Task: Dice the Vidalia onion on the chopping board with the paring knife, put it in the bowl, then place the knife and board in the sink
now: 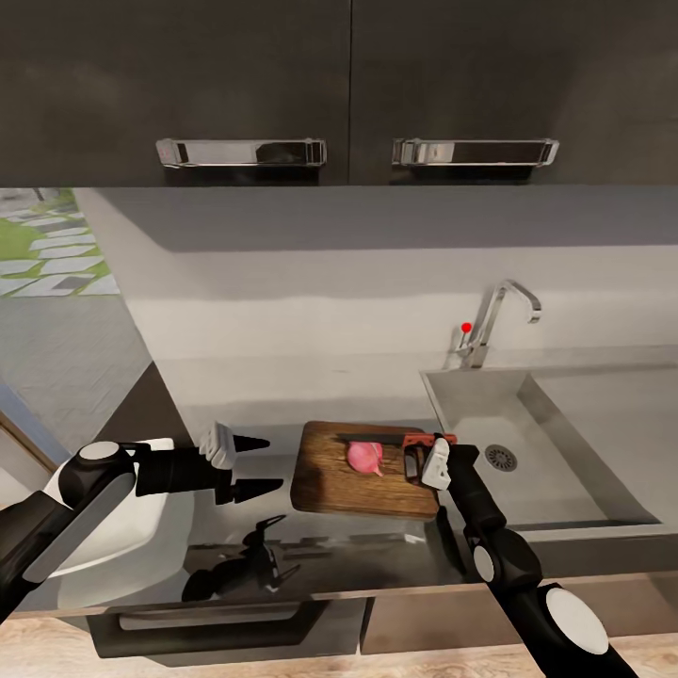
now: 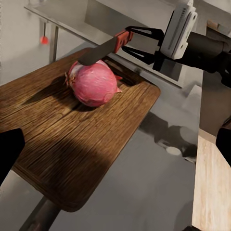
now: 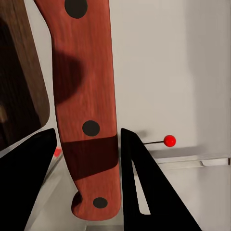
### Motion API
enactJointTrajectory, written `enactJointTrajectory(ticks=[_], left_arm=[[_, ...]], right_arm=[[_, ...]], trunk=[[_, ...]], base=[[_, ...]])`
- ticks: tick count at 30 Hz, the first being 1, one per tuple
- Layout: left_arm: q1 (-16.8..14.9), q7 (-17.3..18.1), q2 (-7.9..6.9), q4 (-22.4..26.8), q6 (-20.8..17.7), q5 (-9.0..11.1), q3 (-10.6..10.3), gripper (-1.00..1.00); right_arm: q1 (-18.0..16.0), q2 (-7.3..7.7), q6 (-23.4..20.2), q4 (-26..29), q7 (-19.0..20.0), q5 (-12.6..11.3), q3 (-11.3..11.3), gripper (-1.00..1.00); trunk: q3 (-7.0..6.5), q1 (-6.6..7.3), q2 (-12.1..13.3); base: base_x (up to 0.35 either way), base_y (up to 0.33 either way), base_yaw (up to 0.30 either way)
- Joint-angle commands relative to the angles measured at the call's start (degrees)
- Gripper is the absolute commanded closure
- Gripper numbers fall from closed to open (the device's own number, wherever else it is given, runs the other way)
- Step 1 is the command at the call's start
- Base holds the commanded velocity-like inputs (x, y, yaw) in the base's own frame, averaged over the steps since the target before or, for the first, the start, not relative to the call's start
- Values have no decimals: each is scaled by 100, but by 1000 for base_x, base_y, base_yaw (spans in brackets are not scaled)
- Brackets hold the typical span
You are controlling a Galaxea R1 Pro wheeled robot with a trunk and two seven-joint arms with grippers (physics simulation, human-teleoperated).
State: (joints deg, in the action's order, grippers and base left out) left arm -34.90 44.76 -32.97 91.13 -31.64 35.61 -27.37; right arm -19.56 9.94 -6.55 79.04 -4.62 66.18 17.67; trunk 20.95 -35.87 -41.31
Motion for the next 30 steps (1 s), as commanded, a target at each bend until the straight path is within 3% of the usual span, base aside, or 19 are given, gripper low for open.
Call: enactJointTrajectory(ticks=[1,27,30], left_arm=[[-8,-11,-7,1,-44,51,-6,-100],[-8,-11,-7,1,-44,51,4,-100],[-8,-11,-7,1,-44,51,4,-100]], right_arm=[[-4,8,-57,-3,-4,37,24,100],[-4,8,-74,-3,-4,36,16,100],[-4,8,-74,-3,-4,39,17,100]], trunk=[[8,-2,-6],[8,-2,-6],[-46,64,114]], base=[[0,0,0],[0,0,0],[0,0,0]])
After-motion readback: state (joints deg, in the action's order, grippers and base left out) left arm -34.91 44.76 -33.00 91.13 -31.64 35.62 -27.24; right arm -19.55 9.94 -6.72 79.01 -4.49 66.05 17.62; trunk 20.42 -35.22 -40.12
